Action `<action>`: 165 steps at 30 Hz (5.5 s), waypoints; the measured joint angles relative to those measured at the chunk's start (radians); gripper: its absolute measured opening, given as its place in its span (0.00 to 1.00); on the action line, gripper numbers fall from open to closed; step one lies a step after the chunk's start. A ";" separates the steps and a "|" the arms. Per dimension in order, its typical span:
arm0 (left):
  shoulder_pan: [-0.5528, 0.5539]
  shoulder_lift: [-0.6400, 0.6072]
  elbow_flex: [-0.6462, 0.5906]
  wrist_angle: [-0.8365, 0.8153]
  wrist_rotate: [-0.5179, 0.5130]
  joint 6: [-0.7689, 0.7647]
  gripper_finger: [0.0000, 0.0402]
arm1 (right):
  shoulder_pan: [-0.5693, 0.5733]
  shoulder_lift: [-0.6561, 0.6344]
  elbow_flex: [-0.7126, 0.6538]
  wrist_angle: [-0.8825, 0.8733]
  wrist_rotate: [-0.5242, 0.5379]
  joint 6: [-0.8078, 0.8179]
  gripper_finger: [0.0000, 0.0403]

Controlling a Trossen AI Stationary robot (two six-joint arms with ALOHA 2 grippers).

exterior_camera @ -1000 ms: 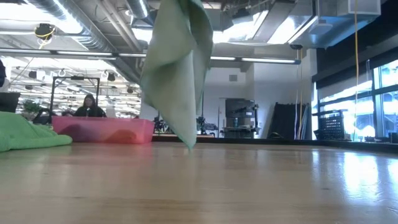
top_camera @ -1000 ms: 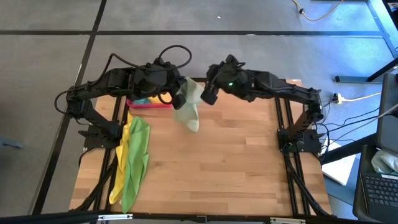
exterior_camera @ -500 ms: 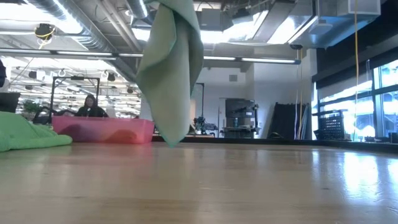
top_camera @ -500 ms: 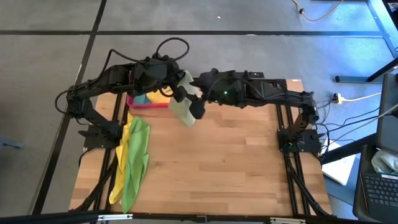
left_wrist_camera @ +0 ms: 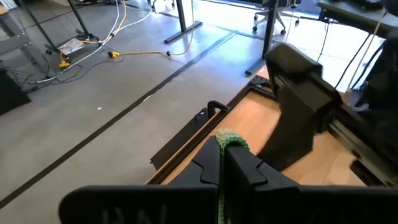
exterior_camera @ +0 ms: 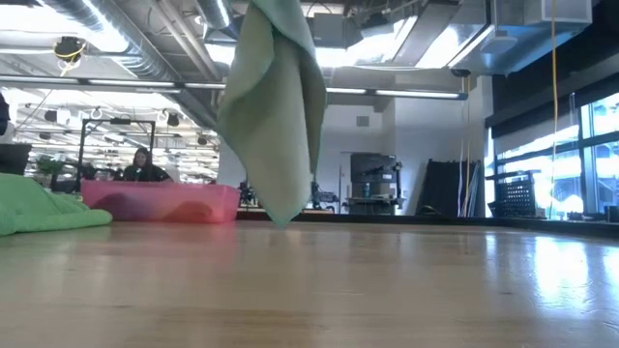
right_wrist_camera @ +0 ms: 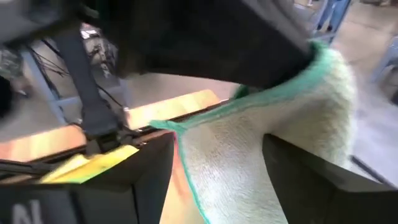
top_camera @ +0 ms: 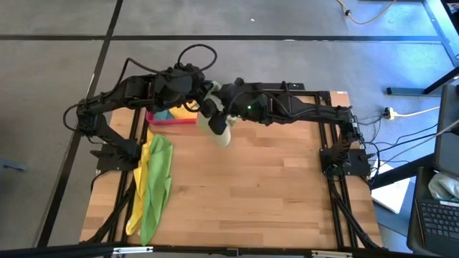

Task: Fold microfiber towels
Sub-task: Fold the light green microfiber towel

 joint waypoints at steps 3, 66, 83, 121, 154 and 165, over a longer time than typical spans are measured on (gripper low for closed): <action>-0.010 -0.001 0.000 0.000 -0.001 0.001 0.00 | -0.019 -0.004 0.001 -0.060 0.016 -0.050 0.62; 0.131 -0.048 0.018 0.003 0.054 0.106 0.00 | 0.009 -0.037 0.001 -0.339 -0.026 -0.468 0.49; 0.144 -0.048 0.140 0.017 0.079 0.081 0.00 | 0.007 0.001 0.001 0.099 0.253 -0.835 0.49; 0.080 -0.048 0.347 -0.013 0.165 0.053 0.00 | 0.088 0.036 0.001 0.383 0.197 -0.917 0.49; 0.080 -0.055 0.346 0.131 0.193 -0.008 0.00 | 0.128 0.087 0.000 0.607 0.375 -1.234 0.49; 0.080 -0.051 0.346 0.157 0.207 -0.027 0.00 | 0.105 0.092 0.001 0.836 0.387 -1.414 0.49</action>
